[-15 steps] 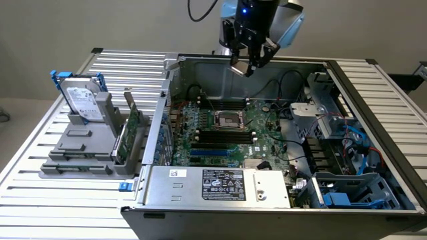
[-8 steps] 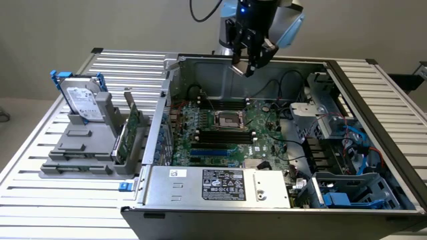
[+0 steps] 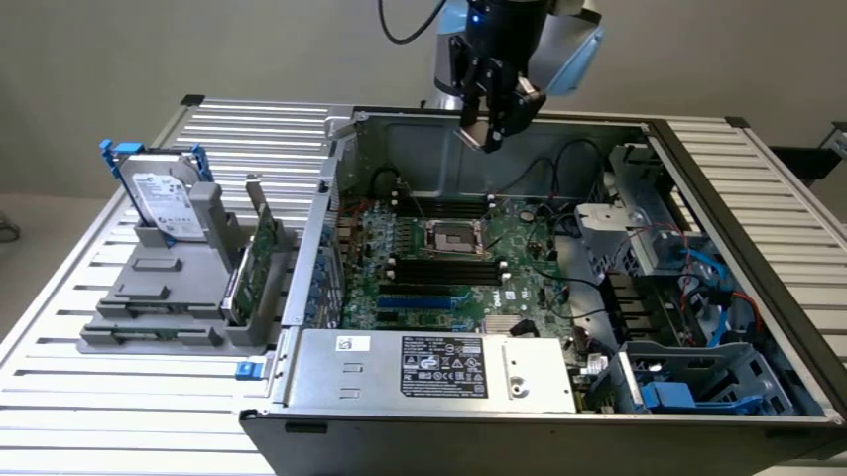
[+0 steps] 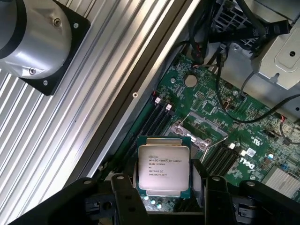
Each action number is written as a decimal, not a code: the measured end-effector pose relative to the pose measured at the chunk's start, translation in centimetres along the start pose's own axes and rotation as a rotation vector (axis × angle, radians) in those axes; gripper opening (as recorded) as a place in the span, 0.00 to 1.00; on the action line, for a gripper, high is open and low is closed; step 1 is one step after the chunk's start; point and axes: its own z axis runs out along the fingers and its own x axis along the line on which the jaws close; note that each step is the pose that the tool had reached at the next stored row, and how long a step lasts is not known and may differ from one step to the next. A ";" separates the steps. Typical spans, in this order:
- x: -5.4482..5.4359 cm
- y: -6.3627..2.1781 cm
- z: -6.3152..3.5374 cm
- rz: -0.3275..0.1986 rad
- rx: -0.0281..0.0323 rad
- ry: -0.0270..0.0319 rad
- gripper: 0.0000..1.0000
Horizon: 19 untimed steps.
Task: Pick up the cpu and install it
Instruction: 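Place the cpu into insertion slot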
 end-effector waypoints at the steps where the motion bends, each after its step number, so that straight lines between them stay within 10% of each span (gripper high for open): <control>1: 0.0 -0.04 0.01 0.012 -0.0013 -0.0004 0.55; 19: 0.2 -0.39 0.25 0.266 -0.0285 -0.0094 0.55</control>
